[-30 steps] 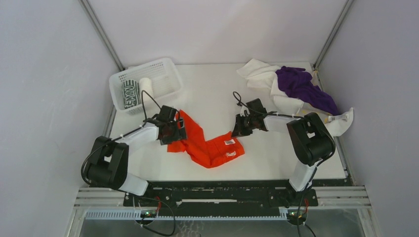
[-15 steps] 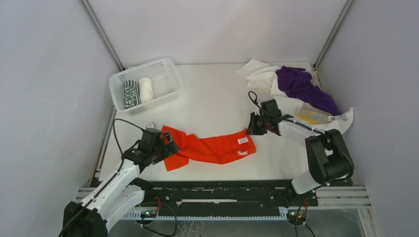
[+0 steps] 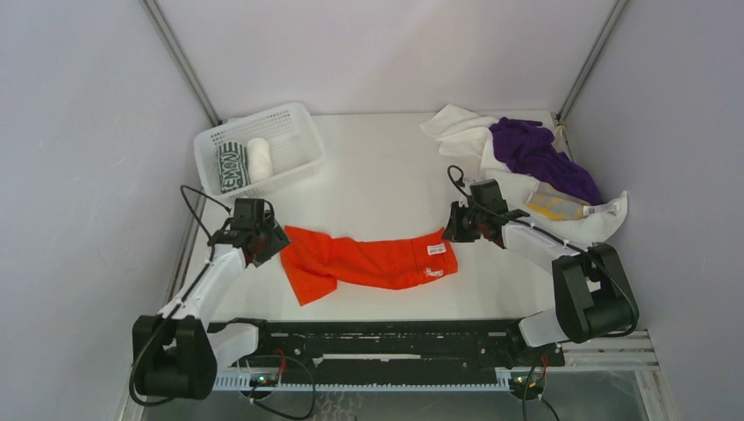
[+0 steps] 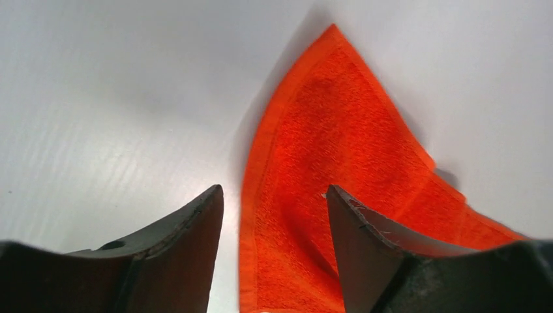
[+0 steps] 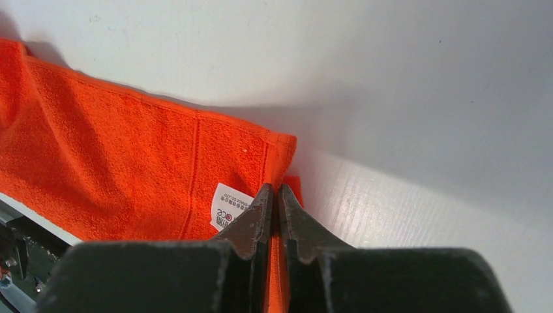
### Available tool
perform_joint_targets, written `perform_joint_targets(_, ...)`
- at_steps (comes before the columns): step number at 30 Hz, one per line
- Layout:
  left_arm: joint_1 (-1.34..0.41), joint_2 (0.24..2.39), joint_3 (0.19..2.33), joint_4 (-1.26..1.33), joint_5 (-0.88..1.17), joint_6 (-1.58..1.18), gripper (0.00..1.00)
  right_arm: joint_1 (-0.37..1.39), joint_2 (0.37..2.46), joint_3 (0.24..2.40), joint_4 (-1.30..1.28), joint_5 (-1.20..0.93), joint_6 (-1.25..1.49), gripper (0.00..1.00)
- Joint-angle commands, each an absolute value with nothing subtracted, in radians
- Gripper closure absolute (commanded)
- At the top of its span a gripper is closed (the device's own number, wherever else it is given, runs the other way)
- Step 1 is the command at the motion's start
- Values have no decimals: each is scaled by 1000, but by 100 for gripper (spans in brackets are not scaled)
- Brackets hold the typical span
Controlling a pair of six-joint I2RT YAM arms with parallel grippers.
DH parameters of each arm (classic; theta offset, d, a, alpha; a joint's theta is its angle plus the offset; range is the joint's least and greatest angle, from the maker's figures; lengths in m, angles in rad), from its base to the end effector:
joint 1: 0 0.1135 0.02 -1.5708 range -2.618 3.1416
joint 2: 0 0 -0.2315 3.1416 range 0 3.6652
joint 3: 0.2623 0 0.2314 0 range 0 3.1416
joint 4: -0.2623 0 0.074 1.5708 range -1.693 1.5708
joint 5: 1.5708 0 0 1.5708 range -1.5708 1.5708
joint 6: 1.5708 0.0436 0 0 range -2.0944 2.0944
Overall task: Roll the towels
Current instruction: Flatten out the towel at the center of the board.
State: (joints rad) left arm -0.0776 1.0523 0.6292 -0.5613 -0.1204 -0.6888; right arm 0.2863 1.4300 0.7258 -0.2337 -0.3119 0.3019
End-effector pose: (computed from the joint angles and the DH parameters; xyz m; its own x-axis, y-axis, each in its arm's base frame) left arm 0.1984 -0.0102 0.1798 -0.6479 -0.5825 -0.4908 -0.5196 0.8091 -0.2745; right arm 0.2504 0.0877 0.1506 -0.8702 0.0388 -0.4912 -0.1929 0.8905 0.4121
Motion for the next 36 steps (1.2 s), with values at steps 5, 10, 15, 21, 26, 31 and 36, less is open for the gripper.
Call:
perform_joint_targets(5,-56,1280,809,-462,-163,-590,41,278,1387,711,-181,-323,281,97)
perform_joint_targets(10,-56,1434,902,-454,-150,-553,51,278,1385,705,-173,-338,281,98)
perform_joint_targets(15,-57,1521,934,-452,-128,-550,50,276,1372,698,-167,-344,282,98)
perform_joint_targets(21,-54,1596,945,-445,-114,-559,50,270,1359,694,-172,-341,281,98)
perform_joint_targets(26,-49,1641,952,-455,-113,-567,51,249,1314,678,-172,-292,295,98)
perform_joint_targets(31,-48,1654,970,-469,-107,-561,50,239,1294,668,-173,-274,299,99)
perform_joint_targets(36,-48,1661,976,-466,-78,-555,64,232,1282,668,-176,-264,299,99)
